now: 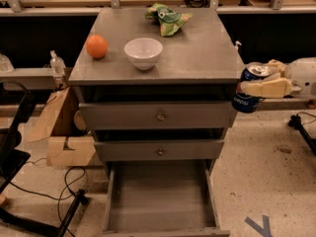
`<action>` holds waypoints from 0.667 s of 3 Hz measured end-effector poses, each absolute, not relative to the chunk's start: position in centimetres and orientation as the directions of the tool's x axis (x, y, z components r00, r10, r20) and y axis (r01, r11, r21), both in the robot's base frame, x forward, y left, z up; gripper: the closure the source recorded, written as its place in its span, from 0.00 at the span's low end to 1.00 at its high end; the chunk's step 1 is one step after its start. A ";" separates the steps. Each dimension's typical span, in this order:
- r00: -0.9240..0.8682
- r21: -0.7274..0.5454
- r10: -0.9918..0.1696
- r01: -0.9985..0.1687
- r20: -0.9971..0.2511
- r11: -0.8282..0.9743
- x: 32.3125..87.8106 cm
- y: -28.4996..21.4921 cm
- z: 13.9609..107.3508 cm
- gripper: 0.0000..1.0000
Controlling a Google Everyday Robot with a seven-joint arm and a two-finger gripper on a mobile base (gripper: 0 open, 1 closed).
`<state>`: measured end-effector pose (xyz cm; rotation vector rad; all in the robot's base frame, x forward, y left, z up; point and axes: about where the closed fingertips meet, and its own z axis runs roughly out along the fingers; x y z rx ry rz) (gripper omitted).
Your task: Pick pepsi can from bottom drawer and place on counter
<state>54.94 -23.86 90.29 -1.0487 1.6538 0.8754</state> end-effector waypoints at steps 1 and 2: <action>-0.190 0.095 -0.219 -0.919 -0.957 0.384 59.0 -24.4 93.3 1.00; -0.135 0.036 -0.216 -0.911 -0.967 0.411 60.2 -25.6 96.3 1.00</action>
Offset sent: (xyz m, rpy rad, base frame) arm 0.0381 -0.0047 0.0285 0.0168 0.0132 -0.0109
